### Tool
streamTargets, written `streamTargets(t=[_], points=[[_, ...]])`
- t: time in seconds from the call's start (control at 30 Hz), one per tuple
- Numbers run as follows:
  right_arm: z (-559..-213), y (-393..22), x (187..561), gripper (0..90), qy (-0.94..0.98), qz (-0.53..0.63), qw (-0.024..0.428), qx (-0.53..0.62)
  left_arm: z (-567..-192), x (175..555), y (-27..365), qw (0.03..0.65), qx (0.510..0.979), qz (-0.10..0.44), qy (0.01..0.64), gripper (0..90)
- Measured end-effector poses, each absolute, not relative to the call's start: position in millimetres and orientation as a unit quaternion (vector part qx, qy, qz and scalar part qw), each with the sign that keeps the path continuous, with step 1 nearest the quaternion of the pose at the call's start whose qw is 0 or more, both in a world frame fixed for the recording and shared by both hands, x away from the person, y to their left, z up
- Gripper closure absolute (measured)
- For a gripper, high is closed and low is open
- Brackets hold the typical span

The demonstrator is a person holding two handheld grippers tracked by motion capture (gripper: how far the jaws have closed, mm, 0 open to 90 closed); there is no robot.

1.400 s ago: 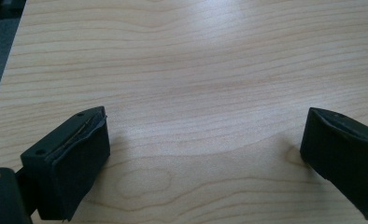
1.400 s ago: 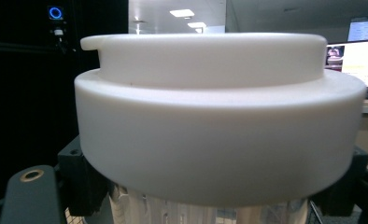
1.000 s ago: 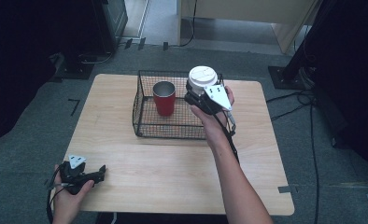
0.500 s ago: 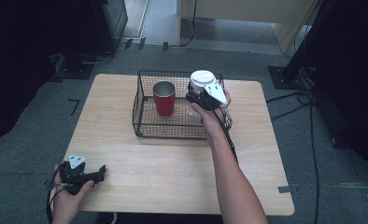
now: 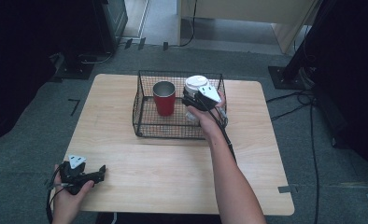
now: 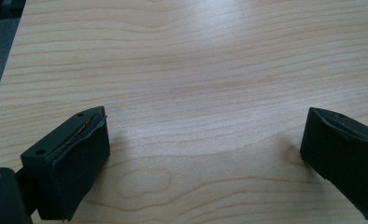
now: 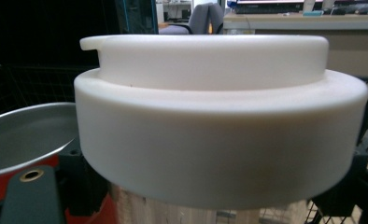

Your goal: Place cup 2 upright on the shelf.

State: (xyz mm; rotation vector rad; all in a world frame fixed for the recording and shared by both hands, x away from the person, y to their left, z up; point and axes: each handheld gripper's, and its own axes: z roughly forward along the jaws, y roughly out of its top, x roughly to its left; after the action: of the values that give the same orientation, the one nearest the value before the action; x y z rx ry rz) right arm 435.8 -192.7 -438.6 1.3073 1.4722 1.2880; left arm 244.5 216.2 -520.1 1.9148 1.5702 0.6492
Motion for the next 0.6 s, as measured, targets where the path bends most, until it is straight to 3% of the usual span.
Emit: streamTargets(t=[0.47,0.6], points=[[-441.1,-188.7,434.1,15.1,0.603,0.492,0.355,0.517,-520.1,244.5,216.2,0.287,0.717,0.243,0.588,1.9],[-439.5,-189.6,432.0,6.8,0.606,0.492,0.364,0.508,-520.1,244.5,216.2,0.287,0.717,0.243,0.588,1.9]])
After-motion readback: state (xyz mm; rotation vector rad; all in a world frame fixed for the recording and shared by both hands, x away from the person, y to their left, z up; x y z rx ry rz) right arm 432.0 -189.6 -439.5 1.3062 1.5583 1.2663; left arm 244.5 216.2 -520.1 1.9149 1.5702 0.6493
